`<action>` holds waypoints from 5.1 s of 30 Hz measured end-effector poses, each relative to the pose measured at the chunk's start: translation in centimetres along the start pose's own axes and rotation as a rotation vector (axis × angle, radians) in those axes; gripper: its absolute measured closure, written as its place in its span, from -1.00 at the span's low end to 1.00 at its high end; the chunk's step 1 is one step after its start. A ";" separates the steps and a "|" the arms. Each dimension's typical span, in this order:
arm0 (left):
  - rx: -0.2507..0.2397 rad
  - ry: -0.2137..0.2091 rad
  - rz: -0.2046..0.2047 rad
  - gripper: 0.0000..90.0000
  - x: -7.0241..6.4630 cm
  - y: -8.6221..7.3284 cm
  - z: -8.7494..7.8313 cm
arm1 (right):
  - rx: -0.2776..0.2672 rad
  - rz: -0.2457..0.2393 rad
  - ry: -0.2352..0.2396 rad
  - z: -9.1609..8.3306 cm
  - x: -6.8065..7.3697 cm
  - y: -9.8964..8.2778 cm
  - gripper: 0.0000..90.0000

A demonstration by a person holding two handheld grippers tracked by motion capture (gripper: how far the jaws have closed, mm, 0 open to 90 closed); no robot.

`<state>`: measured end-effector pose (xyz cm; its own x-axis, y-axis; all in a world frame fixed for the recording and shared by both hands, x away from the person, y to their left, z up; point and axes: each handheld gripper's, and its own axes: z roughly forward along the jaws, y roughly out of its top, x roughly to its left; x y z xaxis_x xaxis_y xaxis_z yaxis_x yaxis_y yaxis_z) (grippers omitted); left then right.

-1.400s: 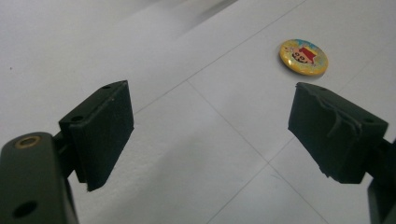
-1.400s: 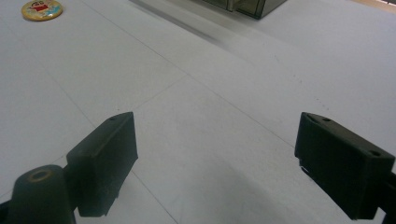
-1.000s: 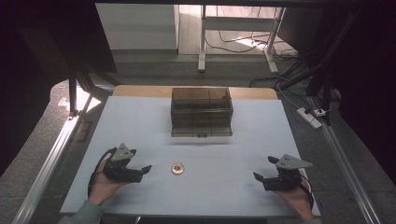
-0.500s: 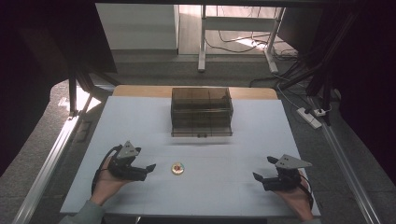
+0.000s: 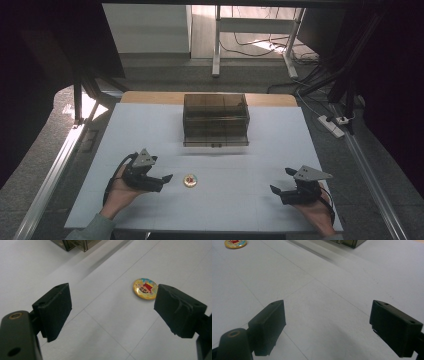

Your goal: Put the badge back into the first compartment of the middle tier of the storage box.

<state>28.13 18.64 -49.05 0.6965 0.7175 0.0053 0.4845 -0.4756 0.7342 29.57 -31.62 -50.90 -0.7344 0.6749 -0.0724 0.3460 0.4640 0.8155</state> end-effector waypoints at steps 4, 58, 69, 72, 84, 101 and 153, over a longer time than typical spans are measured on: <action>0.005 -0.006 0.006 -0.67 -0.1 0.3 0.3 | 0.002 0.000 0.000 0.0 0.0 0.0 -0.70; 0.089 -0.130 0.113 -0.68 -2.5 4.9 5.2 | 0.020 -0.010 0.008 0.3 0.1 0.0 -0.70; 0.147 -0.165 0.145 -0.67 -3.1 5.8 6.8 | 0.027 -0.009 0.006 0.4 0.2 -0.1 -0.70; 0.171 -0.173 0.159 -0.67 -3.2 5.7 7.2 | 0.027 -0.009 0.009 0.5 0.2 -0.1 -0.70; 0.230 -0.188 0.194 -0.65 -2.9 5.3 7.7 | 0.036 -0.012 0.002 0.5 0.2 -0.1 -0.70; 0.376 -0.242 0.297 -0.54 -3.3 5.3 9.1 | 0.047 -0.010 0.007 0.6 0.2 -0.2 -0.70; 0.217 -0.153 0.350 0.04 -3.7 5.7 6.2 | 0.050 0.002 0.002 0.5 0.1 -0.3 -0.69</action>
<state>31.62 10.15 -49.04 0.9011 0.4179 0.1155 0.2936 -0.7842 0.5466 29.72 -31.45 -51.49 -0.7345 0.6750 -0.0700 0.3762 0.4909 0.7858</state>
